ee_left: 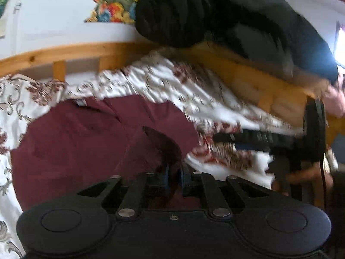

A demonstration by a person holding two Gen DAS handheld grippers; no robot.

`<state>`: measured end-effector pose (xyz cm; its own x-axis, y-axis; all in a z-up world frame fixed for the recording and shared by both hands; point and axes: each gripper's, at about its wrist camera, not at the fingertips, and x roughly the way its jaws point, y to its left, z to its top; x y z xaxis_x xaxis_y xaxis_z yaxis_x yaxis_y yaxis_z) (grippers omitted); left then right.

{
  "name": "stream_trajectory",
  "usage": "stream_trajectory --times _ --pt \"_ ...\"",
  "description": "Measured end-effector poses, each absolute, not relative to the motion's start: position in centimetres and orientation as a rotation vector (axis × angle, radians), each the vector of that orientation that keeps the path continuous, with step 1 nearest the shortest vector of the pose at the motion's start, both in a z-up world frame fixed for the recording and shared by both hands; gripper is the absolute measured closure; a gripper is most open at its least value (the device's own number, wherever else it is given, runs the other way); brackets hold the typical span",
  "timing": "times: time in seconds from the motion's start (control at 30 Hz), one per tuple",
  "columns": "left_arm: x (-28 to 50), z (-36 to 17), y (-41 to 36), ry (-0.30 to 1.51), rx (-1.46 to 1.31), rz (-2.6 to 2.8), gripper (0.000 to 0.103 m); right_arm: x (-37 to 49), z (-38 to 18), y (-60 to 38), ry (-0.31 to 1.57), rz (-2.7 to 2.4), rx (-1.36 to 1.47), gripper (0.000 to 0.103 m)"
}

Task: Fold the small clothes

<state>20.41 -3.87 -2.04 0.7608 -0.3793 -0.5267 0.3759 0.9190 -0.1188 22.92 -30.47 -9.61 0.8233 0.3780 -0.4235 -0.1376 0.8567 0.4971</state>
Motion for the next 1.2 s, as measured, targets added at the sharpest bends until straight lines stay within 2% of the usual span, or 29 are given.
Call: stream_trajectory --times 0.03,0.1,0.13,0.2,0.27,0.37,0.4,0.6,0.83,0.9,0.93,0.97,1.0,1.03,1.07,1.1,1.13,1.2 --pt "19.9 -2.3 -4.1 0.581 0.010 -0.407 0.081 23.1 -9.8 -30.4 0.543 0.289 0.468 0.000" --pt "19.7 -2.9 -4.7 0.608 0.027 -0.415 0.064 23.0 -10.0 -30.3 0.549 0.293 0.464 0.000" --pt "19.6 -3.1 -4.8 0.625 0.023 -0.422 0.061 23.1 -10.2 -30.3 0.552 0.295 0.463 0.000" --pt "19.1 -3.6 -5.0 0.644 0.009 -0.423 0.036 23.2 -10.4 -30.2 0.560 0.296 0.465 0.000" --pt "18.6 -3.7 -4.7 0.642 -0.013 -0.405 0.020 23.2 -10.6 -30.2 0.566 0.298 0.467 0.000" --pt "17.6 -3.2 -3.8 0.638 -0.049 -0.398 0.004 23.2 -10.8 -30.2 0.568 0.303 0.473 0.000" --pt "17.2 -3.1 -3.4 0.629 -0.058 -0.379 0.001 23.1 -10.9 -30.2 0.567 0.315 0.481 0.000" --pt "17.7 -3.2 1.4 0.635 -0.021 -0.048 0.001 22.4 -10.3 -27.6 0.560 0.476 0.429 0.002" --pt "21.5 -4.7 9.3 0.618 -0.023 0.233 0.001 21.9 -11.1 -23.1 0.586 0.582 0.271 0.029" --pt "23.1 -5.4 10.6 0.644 -0.039 0.229 0.007 21.8 -11.4 -22.7 0.606 0.596 0.269 0.047" --pt "23.7 -5.6 11.1 0.658 -0.057 0.218 0.011 21.9 -11.6 -22.6 0.623 0.598 0.269 0.069" --pt "24.4 -5.8 11.7 0.675 -0.073 0.208 0.019 21.9 -11.7 -22.6 0.633 0.588 0.271 0.080" --pt "25.1 -6.2 12.0 0.694 -0.086 0.202 0.031 21.9 -11.8 -22.7 0.633 0.584 0.278 0.081" --pt "26.0 -6.5 12.1 0.717 -0.098 0.196 0.040 21.9 -11.8 -23.0 0.629 0.590 0.291 0.088" --pt "26.6 -6.8 12.3 0.737 -0.109 0.202 0.064 21.9 -11.9 -23.3 0.627 0.590 0.304 0.093" --pt "26.9 -7.1 12.4 0.751 -0.122 0.209 0.088 22.0 -11.9 -23.6 0.627 0.589 0.317 0.094" --pt "27.1 -7.4 12.6 0.767 -0.143 0.223 0.094 22.0 -11.9 -23.7 0.627 0.592 0.328 0.096" --pt "26.9 -7.0 12.6 0.775 -0.169 0.266 0.097 22.0 -11.7 -24.0 0.627 0.603 0.345 0.099"
